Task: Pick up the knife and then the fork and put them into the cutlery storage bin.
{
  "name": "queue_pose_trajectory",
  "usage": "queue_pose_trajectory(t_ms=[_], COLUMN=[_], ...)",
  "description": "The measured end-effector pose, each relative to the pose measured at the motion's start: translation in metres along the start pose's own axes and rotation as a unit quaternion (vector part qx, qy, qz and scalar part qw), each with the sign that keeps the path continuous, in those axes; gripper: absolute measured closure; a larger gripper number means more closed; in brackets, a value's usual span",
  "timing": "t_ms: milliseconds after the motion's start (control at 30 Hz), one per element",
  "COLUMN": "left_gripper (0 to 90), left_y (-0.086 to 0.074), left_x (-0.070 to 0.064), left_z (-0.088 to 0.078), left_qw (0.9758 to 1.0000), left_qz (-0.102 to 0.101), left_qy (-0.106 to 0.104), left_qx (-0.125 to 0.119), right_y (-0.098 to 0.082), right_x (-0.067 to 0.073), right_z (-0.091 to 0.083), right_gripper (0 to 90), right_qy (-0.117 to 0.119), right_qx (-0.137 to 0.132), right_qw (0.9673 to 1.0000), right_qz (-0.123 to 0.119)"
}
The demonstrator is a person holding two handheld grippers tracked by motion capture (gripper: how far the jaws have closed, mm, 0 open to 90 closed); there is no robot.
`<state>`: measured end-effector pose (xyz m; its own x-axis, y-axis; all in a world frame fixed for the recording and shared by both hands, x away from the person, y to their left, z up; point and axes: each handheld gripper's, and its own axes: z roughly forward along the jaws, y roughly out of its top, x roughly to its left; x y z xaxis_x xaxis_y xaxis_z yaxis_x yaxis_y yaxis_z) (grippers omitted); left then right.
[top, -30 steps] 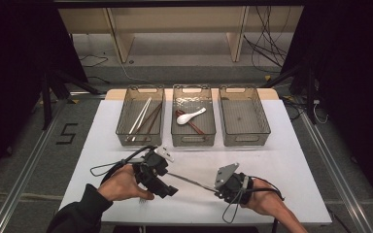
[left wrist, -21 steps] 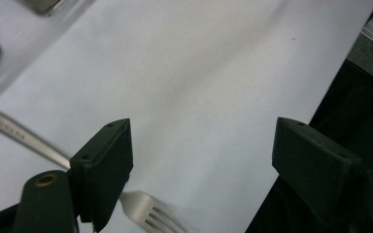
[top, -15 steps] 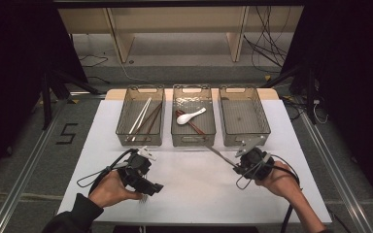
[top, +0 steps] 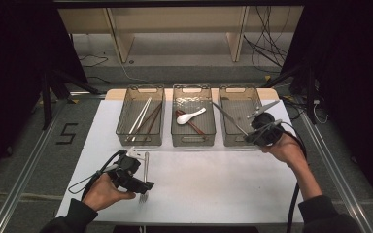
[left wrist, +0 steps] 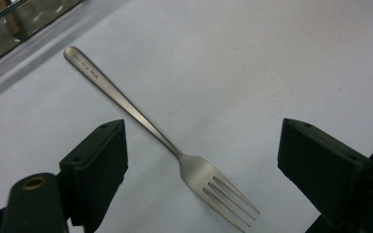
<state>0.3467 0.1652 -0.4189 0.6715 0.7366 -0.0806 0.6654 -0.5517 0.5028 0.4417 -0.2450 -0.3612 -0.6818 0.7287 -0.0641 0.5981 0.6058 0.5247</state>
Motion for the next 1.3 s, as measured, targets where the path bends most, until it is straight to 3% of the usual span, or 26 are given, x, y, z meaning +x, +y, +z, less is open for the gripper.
queue_pose_trajectory(t_ms=[267, 533, 800, 967, 1300], left_gripper=[17.2, 17.2, 16.9, 16.8, 16.6], left_y=[-0.005, -0.008, -0.01, -0.01, -0.01], left_x=[0.004, 0.004, 0.004, 0.004, 0.003], left_z=[-0.001, -0.001, 0.0, 0.0, 0.001], left_qw=[1.0, 1.0, 1.0, 1.0, 1.0], left_qz=[-0.008, -0.005, -0.008, -0.005, -0.005], left_qy=[0.002, 0.005, 0.004, 0.002, 0.002], left_qx=[-0.002, 0.001, 0.0, 0.001, 0.003], right_y=[0.026, 0.042, 0.048, 0.047, 0.049], right_x=[-0.034, -0.053, -0.072, -0.078, -0.081], right_z=[0.007, 0.018, 0.035, 0.043, 0.056], right_gripper=[84.4, 84.3, 84.3, 84.2, 84.0], right_qy=[-0.026, -0.04, -0.055, -0.061, -0.07], right_qx=[0.017, 0.027, 0.042, 0.052, 0.063], right_qw=[0.9983, 0.9957, 0.9903, 0.9873, 0.9856], right_qz=[0.049, 0.08, 0.12, 0.137, 0.141])
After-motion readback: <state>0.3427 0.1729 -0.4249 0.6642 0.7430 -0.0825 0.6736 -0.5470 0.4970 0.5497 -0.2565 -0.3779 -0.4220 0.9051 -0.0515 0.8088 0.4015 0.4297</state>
